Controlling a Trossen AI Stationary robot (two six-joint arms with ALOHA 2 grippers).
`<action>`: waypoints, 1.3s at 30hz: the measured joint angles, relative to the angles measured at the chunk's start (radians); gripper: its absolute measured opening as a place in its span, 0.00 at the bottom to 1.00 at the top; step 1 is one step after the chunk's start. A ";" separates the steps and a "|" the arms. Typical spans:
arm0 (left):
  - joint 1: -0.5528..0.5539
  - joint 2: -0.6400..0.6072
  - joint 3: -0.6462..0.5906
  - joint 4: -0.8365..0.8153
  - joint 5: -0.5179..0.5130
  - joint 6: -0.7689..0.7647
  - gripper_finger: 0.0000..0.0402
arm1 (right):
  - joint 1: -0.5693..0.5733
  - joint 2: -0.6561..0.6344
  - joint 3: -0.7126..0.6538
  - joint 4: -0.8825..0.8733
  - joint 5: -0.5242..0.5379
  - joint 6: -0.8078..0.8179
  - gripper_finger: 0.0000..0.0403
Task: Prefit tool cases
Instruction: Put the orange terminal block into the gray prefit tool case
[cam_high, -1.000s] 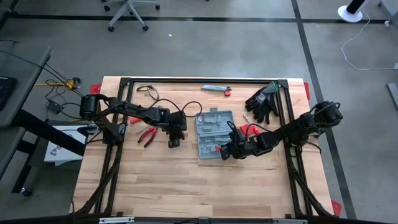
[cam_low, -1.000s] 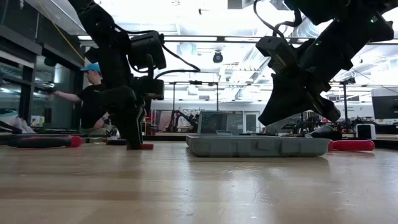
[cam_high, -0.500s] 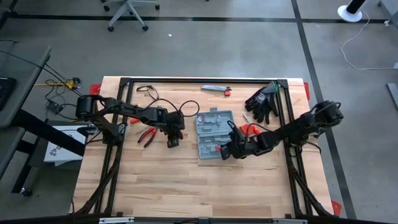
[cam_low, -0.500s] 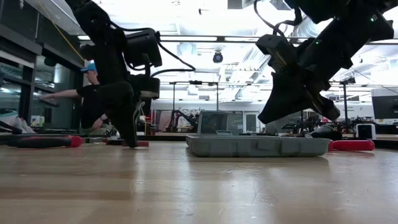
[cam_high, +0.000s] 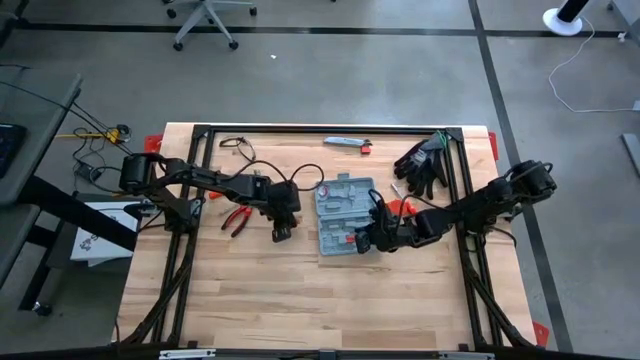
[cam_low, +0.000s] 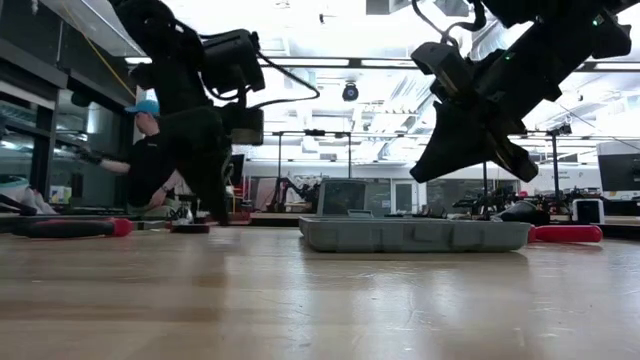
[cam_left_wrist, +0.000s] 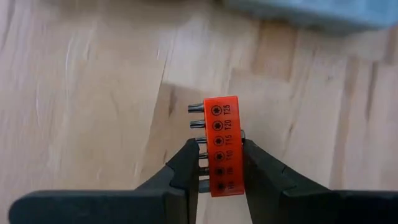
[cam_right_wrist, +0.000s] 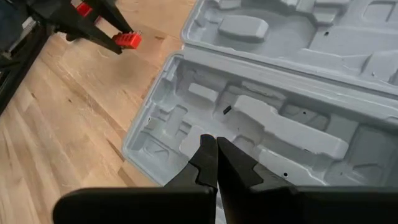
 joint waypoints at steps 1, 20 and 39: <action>0.000 0.000 0.010 -0.001 0.000 0.000 0.20 | 0.000 0.000 0.000 0.000 0.000 0.000 0.00; -0.126 0.040 0.115 0.337 -0.034 -0.055 0.20 | -0.099 -0.022 0.000 -0.008 -0.010 -0.131 0.00; -0.201 0.262 0.158 0.501 -0.115 -0.140 0.20 | -0.183 -0.026 0.000 -0.008 -0.180 -0.321 0.00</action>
